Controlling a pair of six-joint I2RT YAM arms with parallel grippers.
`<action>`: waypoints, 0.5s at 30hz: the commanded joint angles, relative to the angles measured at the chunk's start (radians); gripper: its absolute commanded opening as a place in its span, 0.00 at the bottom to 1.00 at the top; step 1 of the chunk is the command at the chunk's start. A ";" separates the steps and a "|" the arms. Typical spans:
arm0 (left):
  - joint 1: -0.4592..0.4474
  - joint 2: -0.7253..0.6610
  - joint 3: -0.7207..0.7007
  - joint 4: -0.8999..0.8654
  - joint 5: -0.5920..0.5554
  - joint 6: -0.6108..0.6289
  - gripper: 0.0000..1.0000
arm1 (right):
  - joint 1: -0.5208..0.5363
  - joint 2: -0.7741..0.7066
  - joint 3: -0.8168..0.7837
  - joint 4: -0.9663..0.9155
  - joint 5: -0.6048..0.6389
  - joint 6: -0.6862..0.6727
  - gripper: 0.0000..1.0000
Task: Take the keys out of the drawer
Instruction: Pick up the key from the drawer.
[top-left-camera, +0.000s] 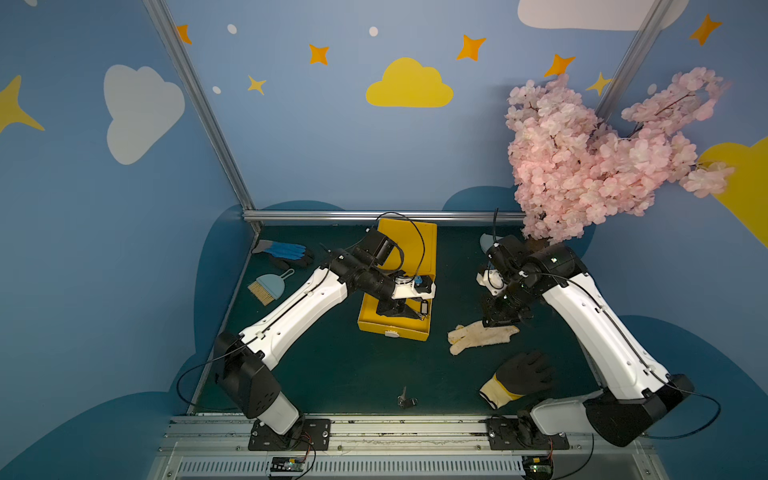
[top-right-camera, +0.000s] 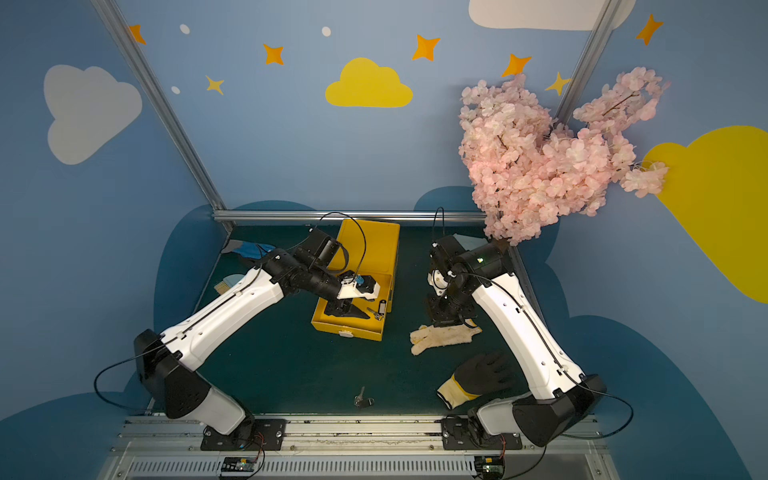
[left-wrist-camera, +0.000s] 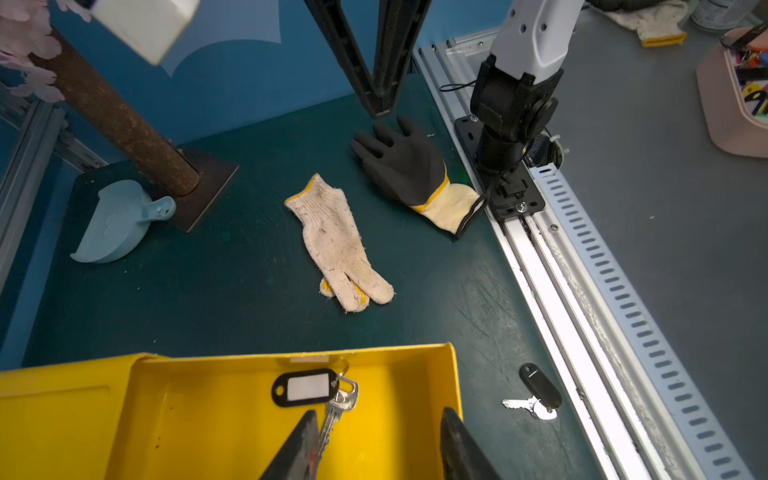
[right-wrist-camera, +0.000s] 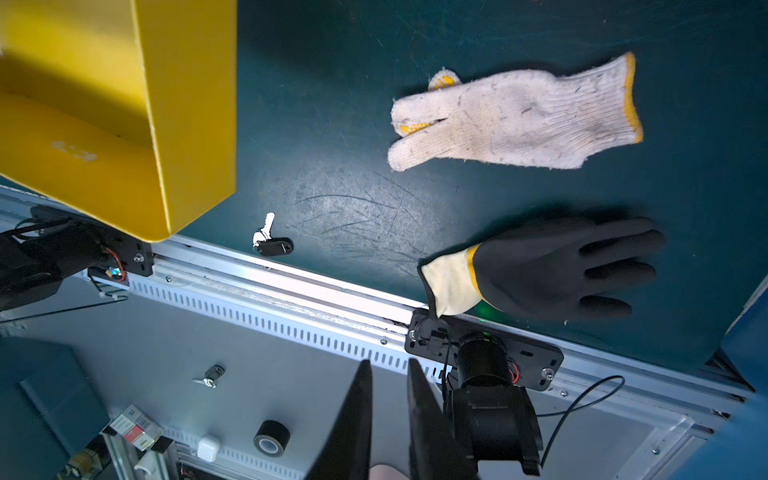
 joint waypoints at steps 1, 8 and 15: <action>0.000 0.049 0.058 0.009 -0.003 0.097 0.48 | -0.007 -0.023 -0.008 0.021 -0.038 -0.004 0.19; -0.004 0.136 0.101 0.015 -0.033 0.155 0.46 | -0.016 0.017 0.014 0.023 -0.043 -0.030 0.19; -0.027 0.192 0.087 -0.004 -0.075 0.192 0.40 | -0.030 0.054 0.016 0.026 -0.043 -0.064 0.19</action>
